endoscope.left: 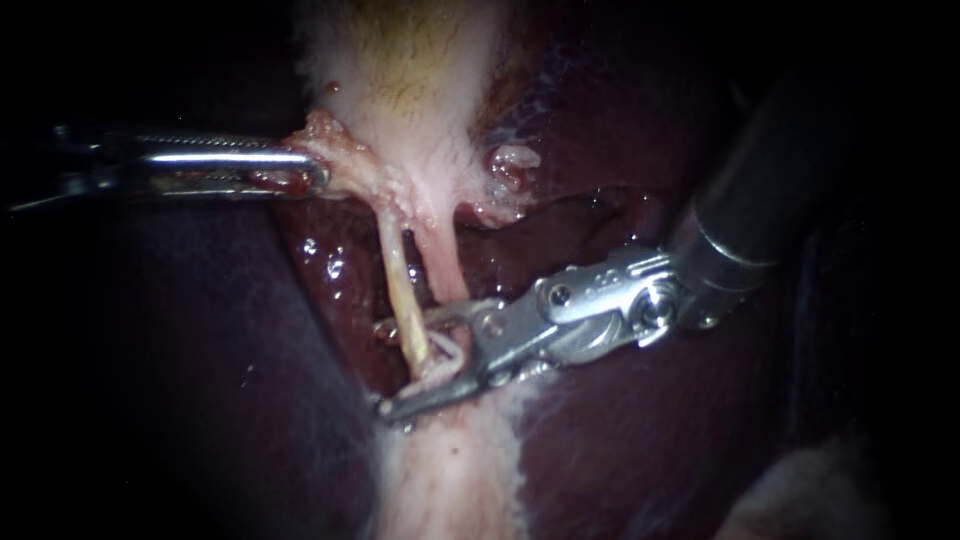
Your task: Clipping first clip left tube
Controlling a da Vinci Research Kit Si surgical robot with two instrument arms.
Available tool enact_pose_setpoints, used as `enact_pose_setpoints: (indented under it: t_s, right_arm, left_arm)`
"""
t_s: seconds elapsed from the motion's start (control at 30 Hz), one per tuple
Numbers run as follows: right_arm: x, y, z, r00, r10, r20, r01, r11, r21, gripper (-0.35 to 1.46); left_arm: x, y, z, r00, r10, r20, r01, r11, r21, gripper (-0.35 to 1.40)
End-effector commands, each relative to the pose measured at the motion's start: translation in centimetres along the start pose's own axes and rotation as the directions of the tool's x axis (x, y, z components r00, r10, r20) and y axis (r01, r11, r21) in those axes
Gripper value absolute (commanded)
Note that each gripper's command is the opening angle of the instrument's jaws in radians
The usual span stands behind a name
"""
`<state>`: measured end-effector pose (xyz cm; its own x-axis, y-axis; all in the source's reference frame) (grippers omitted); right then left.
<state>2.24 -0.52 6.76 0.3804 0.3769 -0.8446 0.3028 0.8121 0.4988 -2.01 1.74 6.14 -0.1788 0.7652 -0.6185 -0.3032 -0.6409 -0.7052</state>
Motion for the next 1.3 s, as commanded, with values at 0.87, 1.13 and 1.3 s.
enact_pose_setpoints:
  t_s: [0.87,1.13,1.3]
  right_arm:
    - [0.01,-0.44,0.29,1.000,-0.014,-0.003,0.014,0.994,0.105,0.37]
    - [-0.01,-0.42,0.24,1.000,-0.014,0.005,0.013,0.995,0.101,0.11]
    - [-0.03,-0.41,0.20,1.000,0.010,0.014,-0.012,0.996,0.092,-0.10]
  left_arm:
    - [-0.02,-0.06,0.00,1.0000,0.001,0.001,-0.001,1.000,-0.003,-0.35]
    - [-0.02,-0.06,0.00,1.0000,0.001,0.001,-0.001,1.000,-0.003,-0.35]
    - [-0.02,-0.06,0.00,1.0000,0.001,0.001,-0.001,1.000,-0.003,-0.35]
